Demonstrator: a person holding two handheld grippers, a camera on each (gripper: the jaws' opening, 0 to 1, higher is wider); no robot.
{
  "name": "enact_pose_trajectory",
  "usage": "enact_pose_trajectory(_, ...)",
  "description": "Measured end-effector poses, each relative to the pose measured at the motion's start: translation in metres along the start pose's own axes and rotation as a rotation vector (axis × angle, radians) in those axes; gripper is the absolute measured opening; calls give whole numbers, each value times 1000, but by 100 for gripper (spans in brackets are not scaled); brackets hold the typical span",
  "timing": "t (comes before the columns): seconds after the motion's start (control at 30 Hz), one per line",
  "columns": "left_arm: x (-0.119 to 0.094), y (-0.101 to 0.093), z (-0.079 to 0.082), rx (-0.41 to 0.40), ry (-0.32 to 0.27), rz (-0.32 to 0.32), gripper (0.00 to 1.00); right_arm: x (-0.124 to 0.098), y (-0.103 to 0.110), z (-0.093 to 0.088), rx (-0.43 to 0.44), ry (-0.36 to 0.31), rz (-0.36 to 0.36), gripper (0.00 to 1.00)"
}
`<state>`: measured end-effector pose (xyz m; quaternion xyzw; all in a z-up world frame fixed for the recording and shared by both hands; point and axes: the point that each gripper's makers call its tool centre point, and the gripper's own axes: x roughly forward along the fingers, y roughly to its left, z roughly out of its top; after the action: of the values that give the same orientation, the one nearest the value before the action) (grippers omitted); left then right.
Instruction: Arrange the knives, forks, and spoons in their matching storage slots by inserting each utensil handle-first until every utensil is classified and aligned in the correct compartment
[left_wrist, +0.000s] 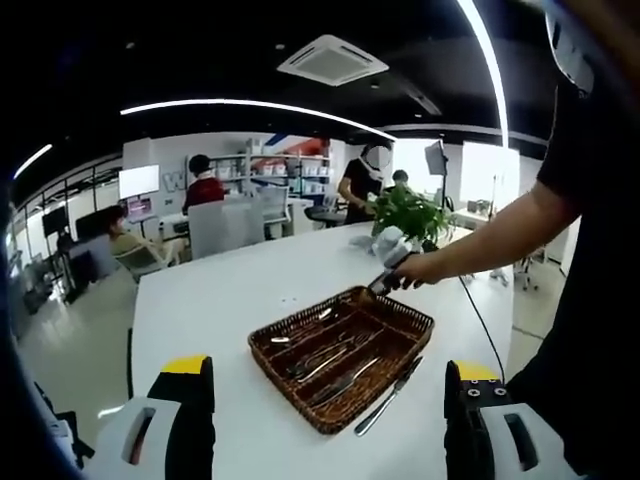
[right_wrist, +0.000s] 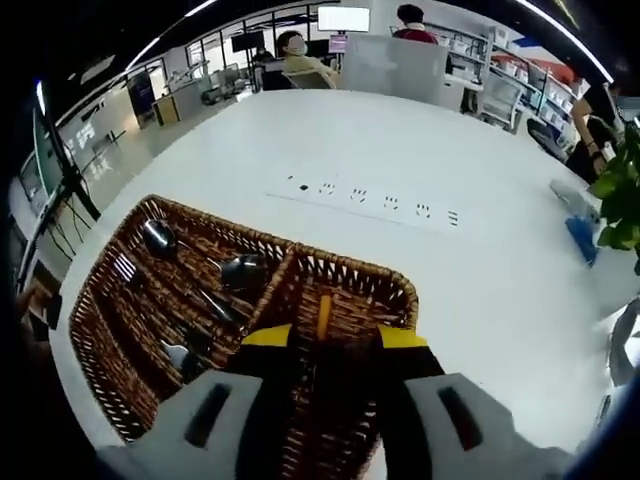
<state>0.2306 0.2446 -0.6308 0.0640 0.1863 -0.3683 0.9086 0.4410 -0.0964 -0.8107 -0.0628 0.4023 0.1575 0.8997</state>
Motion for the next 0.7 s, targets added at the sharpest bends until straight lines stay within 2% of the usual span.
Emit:
enact_pose_trajectory(0.07,1,0,1,2,-3,-3,100,-10,4,7,-21,-37,27,50)
enact_pose_trajectory(0.13,2,0,2,3,-13,-5,100,-18,8,17,-61,-102,57,71)
enact_pose_trajectory(0.2,3,-1,3,5,-18,-9,100,-34,15,19,-83,-120,77,85)
enact_pose_trajectory(0.27,3,1,8,32,-34,2,100,-50,27,27,-54,-181,134,99)
enact_pose_trajectory(0.33,2,1,11,31,-39,-3,100,-68,33,37,-59,-240,159,100)
enact_pose_trajectory(0.37,2,0,13,26,-45,-8,100,-77,35,35,-64,-232,164,99)
enact_pose_trajectory(0.4,1,0,14,28,-46,-11,100,-89,38,38,-103,-256,160,99)
enact_pose_trajectory(0.5,2,-1,15,51,-42,-11,100,-113,44,41,-103,-287,153,99)
enact_pose_trajectory(0.7,3,-3,13,46,-42,-30,100,-159,55,41,-120,-351,149,99)
